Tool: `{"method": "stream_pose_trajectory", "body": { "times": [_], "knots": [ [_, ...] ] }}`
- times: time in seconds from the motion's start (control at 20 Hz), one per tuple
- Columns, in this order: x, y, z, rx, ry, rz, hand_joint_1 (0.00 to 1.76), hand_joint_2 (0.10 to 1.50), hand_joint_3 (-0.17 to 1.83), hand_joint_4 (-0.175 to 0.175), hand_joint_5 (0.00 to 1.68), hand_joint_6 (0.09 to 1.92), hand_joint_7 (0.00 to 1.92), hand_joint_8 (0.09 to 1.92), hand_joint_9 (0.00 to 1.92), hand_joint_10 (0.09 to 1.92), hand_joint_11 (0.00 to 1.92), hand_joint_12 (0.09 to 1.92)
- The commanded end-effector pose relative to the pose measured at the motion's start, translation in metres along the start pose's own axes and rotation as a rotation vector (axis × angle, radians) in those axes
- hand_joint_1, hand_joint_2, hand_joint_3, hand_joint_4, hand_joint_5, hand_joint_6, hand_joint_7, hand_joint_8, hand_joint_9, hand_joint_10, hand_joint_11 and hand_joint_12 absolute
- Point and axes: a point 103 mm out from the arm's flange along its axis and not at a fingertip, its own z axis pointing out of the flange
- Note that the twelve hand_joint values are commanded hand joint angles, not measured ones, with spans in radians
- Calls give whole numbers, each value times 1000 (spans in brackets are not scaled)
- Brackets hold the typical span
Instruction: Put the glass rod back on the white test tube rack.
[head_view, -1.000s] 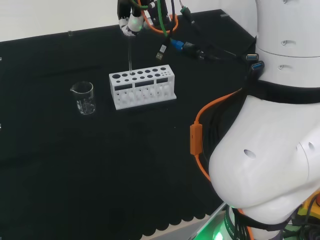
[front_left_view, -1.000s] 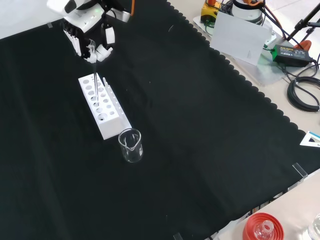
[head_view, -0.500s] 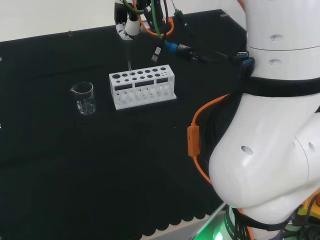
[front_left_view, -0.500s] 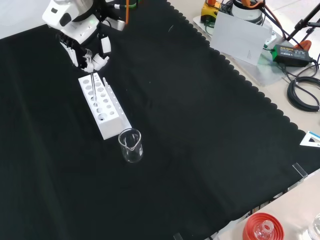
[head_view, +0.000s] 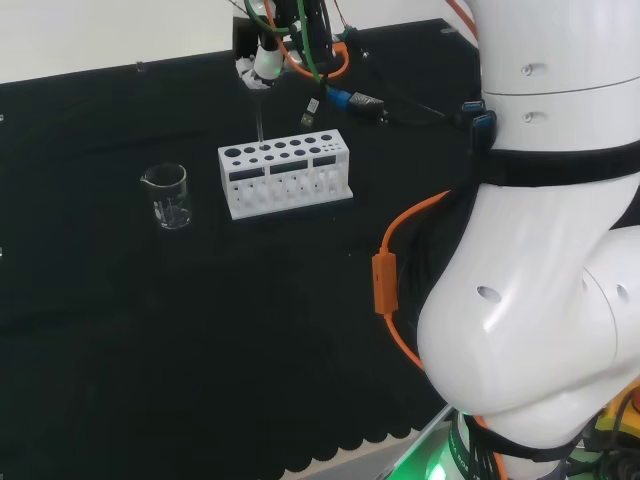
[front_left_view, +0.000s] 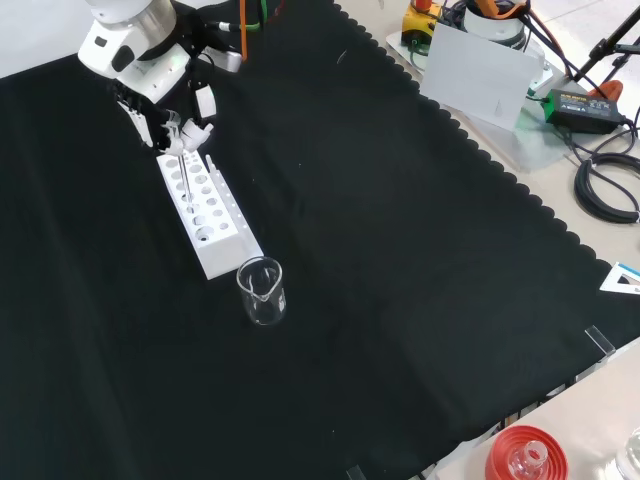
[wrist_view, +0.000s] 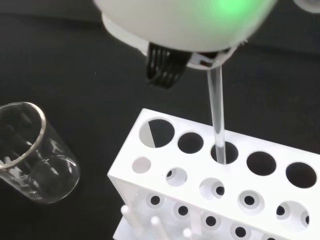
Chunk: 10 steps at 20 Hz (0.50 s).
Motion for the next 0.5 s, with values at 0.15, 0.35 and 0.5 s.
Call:
{"method": "stream_pose_trajectory", "body": {
  "times": [0.15, 0.35, 0.5],
  "knots": [
    [-2, 4, 7, 21, -1, -3, 1336, 495, 946, -175, 1185, 798, 1429, 717, 1707, 527, 1604, 708],
    [0, 8, 10, 28, -9, -7, 1335, 496, 946, -175, 1185, 799, 1429, 717, 1707, 527, 1604, 708],
    [0, 10, 11, 32, -11, -8, 1335, 496, 946, -175, 1184, 799, 1429, 716, 1706, 527, 1604, 708]
  ]
}}
